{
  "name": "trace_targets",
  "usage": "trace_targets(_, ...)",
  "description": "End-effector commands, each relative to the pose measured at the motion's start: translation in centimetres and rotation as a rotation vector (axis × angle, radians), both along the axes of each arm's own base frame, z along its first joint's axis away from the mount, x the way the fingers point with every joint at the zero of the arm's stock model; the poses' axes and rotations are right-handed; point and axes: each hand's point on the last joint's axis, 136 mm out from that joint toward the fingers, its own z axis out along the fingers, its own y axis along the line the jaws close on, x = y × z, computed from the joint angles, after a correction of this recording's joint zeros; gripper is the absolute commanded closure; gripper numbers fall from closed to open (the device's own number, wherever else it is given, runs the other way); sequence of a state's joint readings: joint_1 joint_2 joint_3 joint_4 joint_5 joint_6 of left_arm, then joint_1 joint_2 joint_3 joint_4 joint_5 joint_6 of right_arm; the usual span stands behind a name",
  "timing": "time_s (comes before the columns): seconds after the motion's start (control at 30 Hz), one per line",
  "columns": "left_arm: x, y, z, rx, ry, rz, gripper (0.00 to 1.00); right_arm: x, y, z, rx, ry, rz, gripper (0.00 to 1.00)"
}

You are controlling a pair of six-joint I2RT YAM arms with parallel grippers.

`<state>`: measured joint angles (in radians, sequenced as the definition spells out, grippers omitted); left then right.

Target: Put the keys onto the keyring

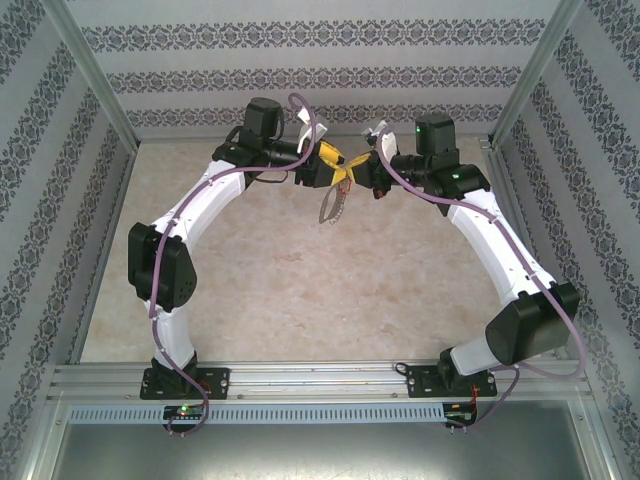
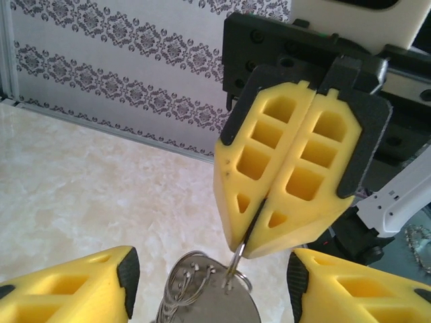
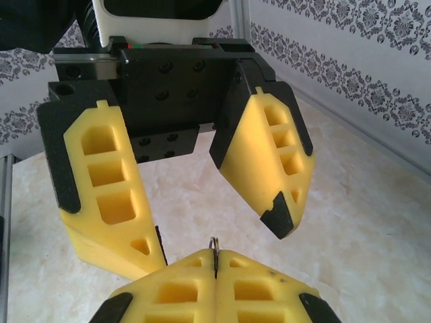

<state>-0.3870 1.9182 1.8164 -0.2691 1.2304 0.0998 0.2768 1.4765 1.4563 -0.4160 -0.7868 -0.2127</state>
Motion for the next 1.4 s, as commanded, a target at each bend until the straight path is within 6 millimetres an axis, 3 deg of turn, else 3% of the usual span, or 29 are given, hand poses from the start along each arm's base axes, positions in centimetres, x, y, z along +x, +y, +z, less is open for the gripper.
trace_targets(0.0,-0.7,-0.7,1.5,-0.049,-0.033,-0.052,0.42,-0.2,0.2,0.5,0.034,-0.009,0.028,1.0)
trace_targets(0.37,-1.3,-0.9,1.6,-0.056,-0.022,-0.079,0.63,0.1,-0.2,0.7,0.048,-0.01,0.017,1.0)
trace_targets(0.93,-2.2,-1.2,0.7,0.014,-0.035,-0.102,0.76,-0.4,0.2,0.0,0.059,0.051,0.083,1.0)
trace_targets(1.37,-2.5,-1.0,0.6,0.036,-0.045,-0.108,1.0,-0.2,0.2,-0.4,0.055,0.063,0.088,1.0)
